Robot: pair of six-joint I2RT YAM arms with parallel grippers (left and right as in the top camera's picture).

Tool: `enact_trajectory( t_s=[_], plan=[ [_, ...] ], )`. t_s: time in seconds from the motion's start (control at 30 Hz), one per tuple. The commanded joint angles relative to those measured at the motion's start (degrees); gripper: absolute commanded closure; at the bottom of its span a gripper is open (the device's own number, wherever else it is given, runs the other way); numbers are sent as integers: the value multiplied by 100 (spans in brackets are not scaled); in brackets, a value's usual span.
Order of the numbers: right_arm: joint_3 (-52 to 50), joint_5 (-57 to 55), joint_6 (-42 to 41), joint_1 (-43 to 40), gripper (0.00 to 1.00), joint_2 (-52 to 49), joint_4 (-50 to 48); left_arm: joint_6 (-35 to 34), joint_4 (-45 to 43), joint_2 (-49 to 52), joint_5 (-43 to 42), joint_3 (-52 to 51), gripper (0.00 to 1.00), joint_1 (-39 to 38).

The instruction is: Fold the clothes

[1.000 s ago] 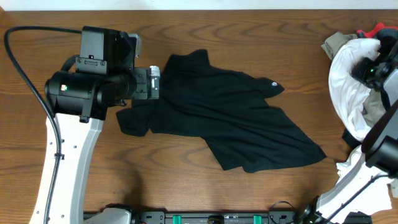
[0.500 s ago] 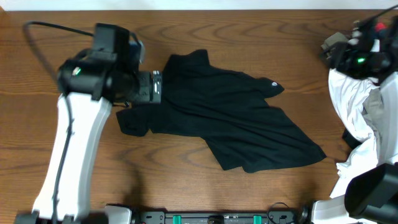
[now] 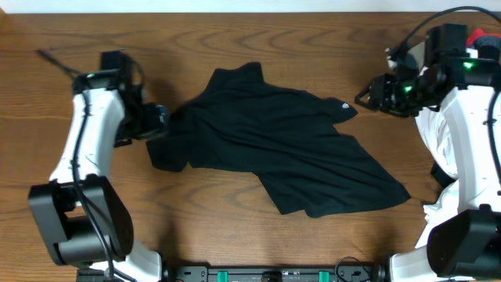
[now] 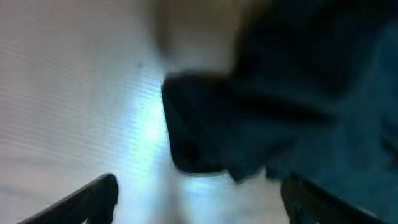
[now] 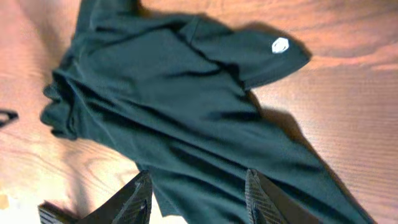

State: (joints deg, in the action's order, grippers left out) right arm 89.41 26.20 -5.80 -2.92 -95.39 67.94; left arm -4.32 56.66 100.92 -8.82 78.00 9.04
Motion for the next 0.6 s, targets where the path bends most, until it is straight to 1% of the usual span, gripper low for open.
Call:
enact_trajectory(
  t_s=[0.0, 0.1, 0.2, 0.23, 0.3, 0.37, 0.4, 0.43, 0.47, 0.57],
  plan=[
    [-7, -507, 72, 236, 53, -17, 94, 614, -247, 146, -979, -103, 23, 81],
    [-9, -651, 72, 382, 53, -17, 153, 872, -330, 378, -979, -103, 23, 26],
    [-28, -658, 72, 490, 52, -17, 155, 905, -389, 675, -981, -103, 23, -52],
    [-28, -680, 72, 527, 52, -17, 170, 927, -391, 804, -981, -103, 27, -85],
    [-31, -730, 68, 588, 51, -17, 219, 929, -389, 1027, -979, -103, 39, -127],
    [-35, -789, 55, 640, 51, -17, 297, 929, -385, 1207, -981, -103, 53, -136],
    [-39, -807, 57, 671, 50, -20, 350, 929, -376, 1261, -979, -103, 66, -136],
    [-55, -820, 57, 695, 50, -20, 385, 925, -358, 1279, -981, -101, 88, -136],
    [-83, -841, 74, 730, 50, -20, 431, 920, -315, 1270, -986, -83, 94, -122],
    [-225, -844, 127, 844, 49, -20, 474, 879, -125, 1060, -1021, 170, 94, -83]
  ],
)
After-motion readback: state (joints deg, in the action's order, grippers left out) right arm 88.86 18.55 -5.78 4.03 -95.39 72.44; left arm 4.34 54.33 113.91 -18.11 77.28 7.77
